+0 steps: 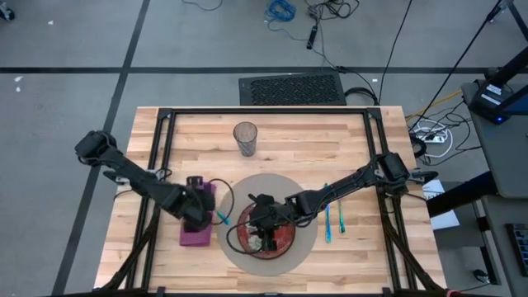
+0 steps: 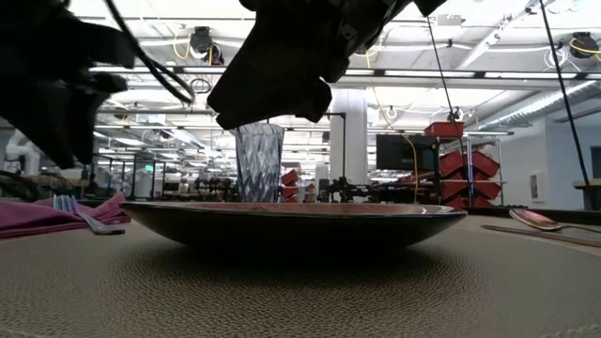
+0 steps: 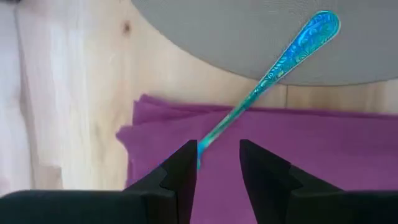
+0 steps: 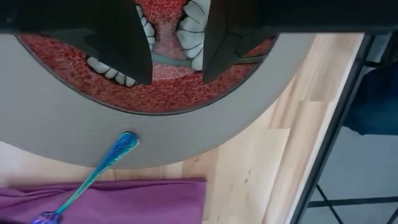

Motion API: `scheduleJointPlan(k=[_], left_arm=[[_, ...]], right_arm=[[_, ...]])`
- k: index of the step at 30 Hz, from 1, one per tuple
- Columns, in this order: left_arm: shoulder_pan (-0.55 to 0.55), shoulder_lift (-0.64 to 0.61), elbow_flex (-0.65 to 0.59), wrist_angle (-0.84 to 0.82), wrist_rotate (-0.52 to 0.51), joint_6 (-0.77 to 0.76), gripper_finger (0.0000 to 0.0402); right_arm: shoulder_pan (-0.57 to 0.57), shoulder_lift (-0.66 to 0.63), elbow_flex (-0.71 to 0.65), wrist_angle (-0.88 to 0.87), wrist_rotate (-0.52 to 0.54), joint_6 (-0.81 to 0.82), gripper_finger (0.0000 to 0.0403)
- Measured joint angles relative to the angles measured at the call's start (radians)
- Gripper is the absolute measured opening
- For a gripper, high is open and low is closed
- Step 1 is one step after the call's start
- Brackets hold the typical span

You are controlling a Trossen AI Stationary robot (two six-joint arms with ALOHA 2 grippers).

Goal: Set table place
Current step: Adjust the blue fork

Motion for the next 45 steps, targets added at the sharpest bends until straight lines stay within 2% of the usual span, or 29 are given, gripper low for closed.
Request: scheduleJointPlan(k=[7,12,20,24,33,37,43,45], left_arm=[[0.128,0.025,-0.002,0.002,0.090,0.229,0.0107],[0.164,0.076,-0.002,0.004,0.148,0.343,0.0107],[0.178,0.140,-0.003,0.105,0.169,0.467,0.0107],[0.178,0.165,-0.003,0.133,0.169,0.506,0.0107],[0.182,0.225,-0.002,0.135,0.210,0.531,0.0104],[0.197,0.236,-0.001,0.145,0.233,0.533,0.0081],[0.213,0.239,0.000,0.156,0.247,0.535,0.0012],[0.212,0.239,0.000,0.156,0.247,0.552,0.0007]], right_arm=[[0.047,0.000,0.000,-0.036,0.012,0.012,0.0130],[0.102,0.000,0.000,-0.088,0.103,0.026,0.0127],[0.216,0.000,0.000,-0.090,0.186,0.055,0.0113],[0.264,0.000,0.000,-0.089,0.190,0.086,0.0108],[0.294,0.000,0.000,-0.089,0.193,0.142,0.0105],[0.292,0.000,0.000,-0.080,0.193,0.143,0.0105],[0.293,0.000,0.000,-0.073,0.193,0.143,0.0105],[0.293,0.000,0.000,-0.073,0.193,0.143,0.0105]])
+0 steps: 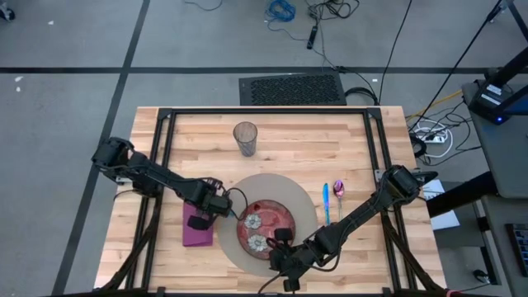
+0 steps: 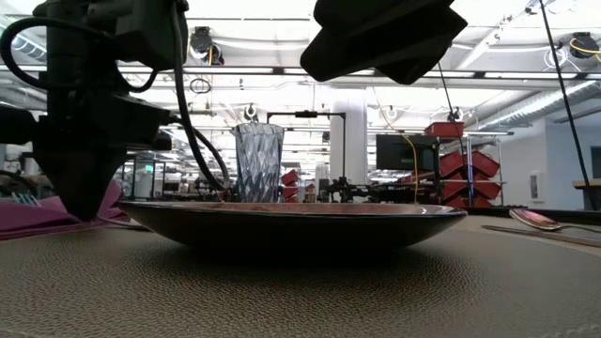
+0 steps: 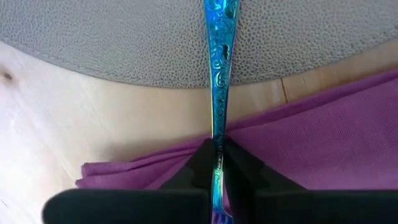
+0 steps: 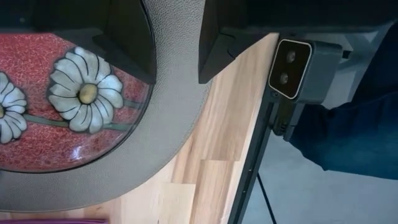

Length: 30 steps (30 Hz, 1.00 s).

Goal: Set table place
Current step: Adjust the blue fork

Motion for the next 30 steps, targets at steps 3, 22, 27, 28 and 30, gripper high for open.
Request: scheduleJointPlan(k=[3,22,27,28,30], left_arm=[[0.000,0.001,0.000,0.001,0.000,0.015,0.0004],[-0.089,0.004,0.115,-0.276,-0.093,0.033,0.0000],[-0.141,0.003,0.136,-0.336,-0.136,0.030,0.0000],[-0.149,0.003,0.144,-0.335,-0.158,0.028,0.0000],[-0.158,0.002,0.160,-0.325,-0.203,0.030,0.0000]], right_arm=[[0.000,0.000,0.000,0.000,0.000,0.002,0.0105],[0.003,0.000,0.000,0.004,0.000,0.007,0.0105],[0.012,0.000,0.000,0.006,0.022,0.007,0.0105],[0.012,0.000,0.000,0.006,0.023,0.007,0.0105],[0.013,0.000,0.000,0.006,0.023,0.007,0.0105]])
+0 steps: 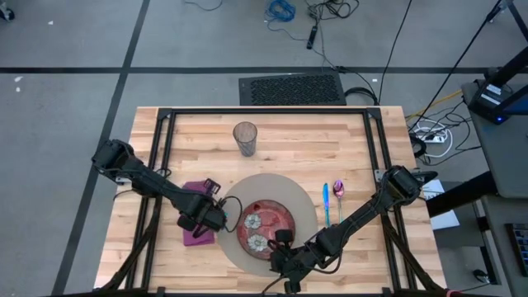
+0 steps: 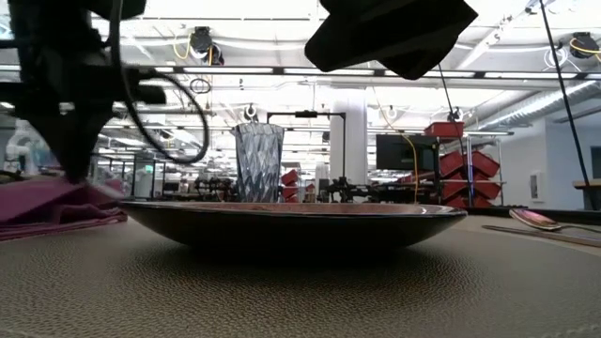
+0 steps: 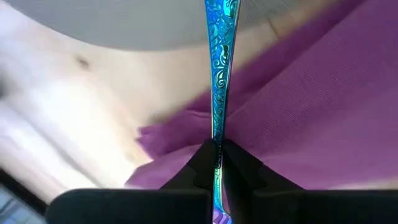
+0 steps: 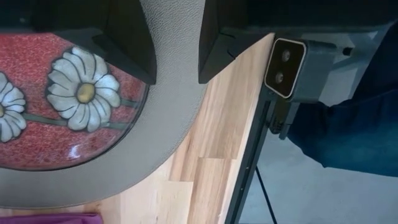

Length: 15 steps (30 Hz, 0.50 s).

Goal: Set table place
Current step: Adjust the blue fork

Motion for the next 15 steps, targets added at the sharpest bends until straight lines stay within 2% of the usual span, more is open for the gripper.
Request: scheduleJointPlan(k=[5,11,15], left_arm=[[0.006,0.000,0.022,0.074,-0.024,0.001,0.0000],[0.006,0.000,0.023,0.052,-0.023,0.001,0.0000],[0.006,0.000,0.023,0.051,-0.022,0.000,0.0000]], right_arm=[[-0.001,0.000,0.000,0.003,0.003,0.000,0.0105],[-0.001,0.000,0.000,0.012,0.003,0.010,0.0105],[-0.001,0.000,0.000,0.083,0.003,-0.020,0.0105]])
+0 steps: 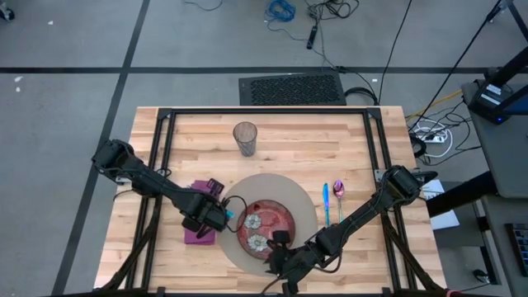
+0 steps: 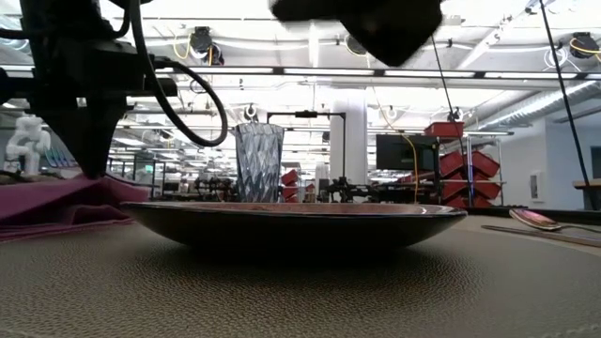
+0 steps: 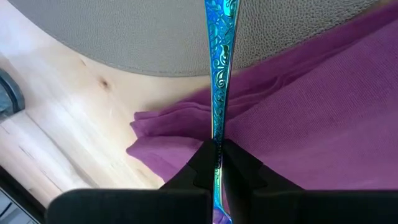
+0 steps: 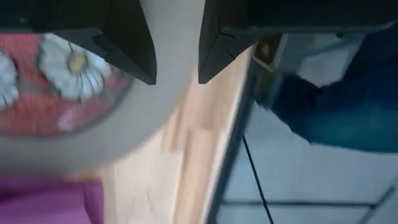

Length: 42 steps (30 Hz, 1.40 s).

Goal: Set table place
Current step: Adjust the blue fork

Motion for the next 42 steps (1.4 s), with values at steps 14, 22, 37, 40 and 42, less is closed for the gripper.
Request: scheduleJointPlan(k=[14,22,37,40,42], left_arm=[[0.000,0.000,0.000,0.002,0.029,-0.010,0.0010],[0.000,-0.001,-0.001,0.012,0.034,-0.013,0.0046],[0.010,0.033,-0.001,0.158,0.036,0.102,0.0049],[0.034,0.069,-0.001,0.160,0.072,0.104,0.0050],[0.043,0.095,-0.001,0.168,0.083,0.104,0.0050]], right_arm=[[-0.002,0.000,0.000,0.088,0.017,-0.040,0.0105],[0.001,0.000,0.000,0.089,0.017,-0.026,0.0105],[0.005,0.000,0.000,0.090,0.019,-0.021,0.0105],[0.006,0.000,0.000,0.090,0.019,-0.018,0.0105],[0.006,0.000,0.000,0.090,0.019,-0.018,0.0105]])
